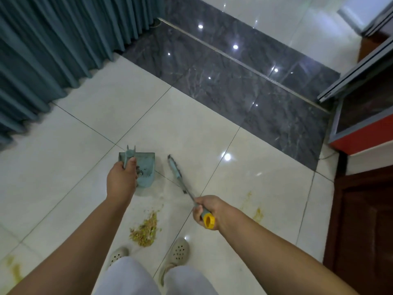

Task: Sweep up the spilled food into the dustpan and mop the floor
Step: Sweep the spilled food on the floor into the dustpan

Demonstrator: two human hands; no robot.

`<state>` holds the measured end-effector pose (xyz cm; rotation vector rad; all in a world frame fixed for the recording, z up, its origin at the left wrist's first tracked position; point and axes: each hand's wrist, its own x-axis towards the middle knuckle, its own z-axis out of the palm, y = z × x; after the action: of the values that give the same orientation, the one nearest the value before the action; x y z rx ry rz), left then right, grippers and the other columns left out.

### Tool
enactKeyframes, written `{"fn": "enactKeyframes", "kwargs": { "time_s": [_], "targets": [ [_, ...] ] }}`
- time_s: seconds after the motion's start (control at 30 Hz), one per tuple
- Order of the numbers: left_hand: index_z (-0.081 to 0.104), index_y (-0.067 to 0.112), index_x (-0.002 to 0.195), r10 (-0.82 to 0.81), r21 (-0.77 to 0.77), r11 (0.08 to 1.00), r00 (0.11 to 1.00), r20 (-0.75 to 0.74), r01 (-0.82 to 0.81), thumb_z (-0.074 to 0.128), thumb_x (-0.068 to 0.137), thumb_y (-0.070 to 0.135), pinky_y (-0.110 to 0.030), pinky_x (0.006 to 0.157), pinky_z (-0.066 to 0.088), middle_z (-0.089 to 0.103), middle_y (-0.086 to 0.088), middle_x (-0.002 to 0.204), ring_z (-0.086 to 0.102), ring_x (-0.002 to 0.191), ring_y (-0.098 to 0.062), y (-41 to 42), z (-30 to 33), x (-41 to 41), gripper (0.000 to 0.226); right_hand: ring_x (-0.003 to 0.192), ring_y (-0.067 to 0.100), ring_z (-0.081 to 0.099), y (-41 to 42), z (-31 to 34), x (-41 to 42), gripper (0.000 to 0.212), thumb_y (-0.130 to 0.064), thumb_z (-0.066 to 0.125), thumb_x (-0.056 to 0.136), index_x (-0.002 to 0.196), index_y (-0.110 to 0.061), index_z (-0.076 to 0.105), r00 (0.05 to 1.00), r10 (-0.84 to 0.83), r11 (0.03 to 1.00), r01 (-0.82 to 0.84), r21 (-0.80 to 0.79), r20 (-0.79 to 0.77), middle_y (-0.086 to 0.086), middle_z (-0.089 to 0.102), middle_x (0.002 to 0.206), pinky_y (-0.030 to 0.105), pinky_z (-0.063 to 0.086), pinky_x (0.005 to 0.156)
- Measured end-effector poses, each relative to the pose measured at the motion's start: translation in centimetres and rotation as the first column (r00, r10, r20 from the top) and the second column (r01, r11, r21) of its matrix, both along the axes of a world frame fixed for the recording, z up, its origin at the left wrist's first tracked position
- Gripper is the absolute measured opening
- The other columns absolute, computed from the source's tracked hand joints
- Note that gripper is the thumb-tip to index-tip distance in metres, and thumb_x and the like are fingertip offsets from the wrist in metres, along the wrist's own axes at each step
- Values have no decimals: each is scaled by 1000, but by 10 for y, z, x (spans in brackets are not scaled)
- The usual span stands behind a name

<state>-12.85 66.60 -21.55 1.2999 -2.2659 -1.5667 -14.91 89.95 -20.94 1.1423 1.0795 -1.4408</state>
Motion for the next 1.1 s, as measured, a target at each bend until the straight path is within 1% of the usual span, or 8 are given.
{"fn": "enactKeyframes", "kwargs": {
  "time_s": [0.13,0.27,0.43,0.57,0.7,0.8,0.9,1.1],
  "targets": [
    [52,7,76,61,35,998,997,-42,-60,45,95,41,-32,56,41,55,-8,66,49,58,-24,-6,-2,11,40,21,10,35,2,-8,-35,15,-8,45,98,84,-5,44,991,114,991,-109,79,-66,5,35,60,11,33,27],
    [49,15,70,153,59,987,987,-52,-150,46,94,43,-32,54,40,54,-7,67,48,55,-22,-15,-6,30,37,21,10,34,-6,-23,-72,11,-6,44,98,87,-5,44,955,264,952,-236,195,-133,7,38,62,11,33,28],
    [54,12,77,242,80,968,970,-36,-238,47,92,45,-31,49,37,52,-7,65,44,52,-22,-24,-16,60,37,21,11,36,-19,-38,-84,12,-8,46,97,87,-2,46,880,468,860,-434,268,-75,7,40,64,11,35,29],
    [56,8,83,300,69,952,954,-14,-298,45,93,45,-34,53,38,54,-9,69,46,54,-23,-34,-19,88,40,23,10,36,-35,-45,-50,11,-9,46,98,89,-2,47,819,573,797,-548,254,-34,8,40,62,11,35,30],
    [51,11,72,351,60,935,936,-18,-349,45,94,43,-35,55,39,53,-10,67,46,54,-24,-45,-17,120,39,27,9,37,-52,-45,-6,12,-13,47,99,91,-4,48,780,625,760,-606,236,-10,7,41,61,12,37,33],
    [54,7,78,377,45,926,926,-9,-376,44,95,44,-35,58,42,56,-13,71,49,60,-26,-50,-15,141,42,31,10,36,-59,-44,20,13,-13,47,99,91,-3,48,769,639,751,-620,227,-13,7,41,61,12,36,34],
    [55,5,84,410,47,911,912,-15,-409,45,96,42,-30,57,42,57,-12,75,50,58,-21,-52,-11,168,41,27,10,36,-65,-41,52,12,-12,45,99,91,-4,48,763,647,747,-630,211,-13,7,41,61,11,36,33],
    [55,4,85,439,78,897,898,-40,-435,46,96,39,-35,64,44,56,-14,77,52,67,-25,-50,-3,228,38,25,10,34,-68,-33,122,14,-12,44,100,89,-3,46,745,667,735,-661,152,16,6,38,57,12,34,30]
  ]
}}
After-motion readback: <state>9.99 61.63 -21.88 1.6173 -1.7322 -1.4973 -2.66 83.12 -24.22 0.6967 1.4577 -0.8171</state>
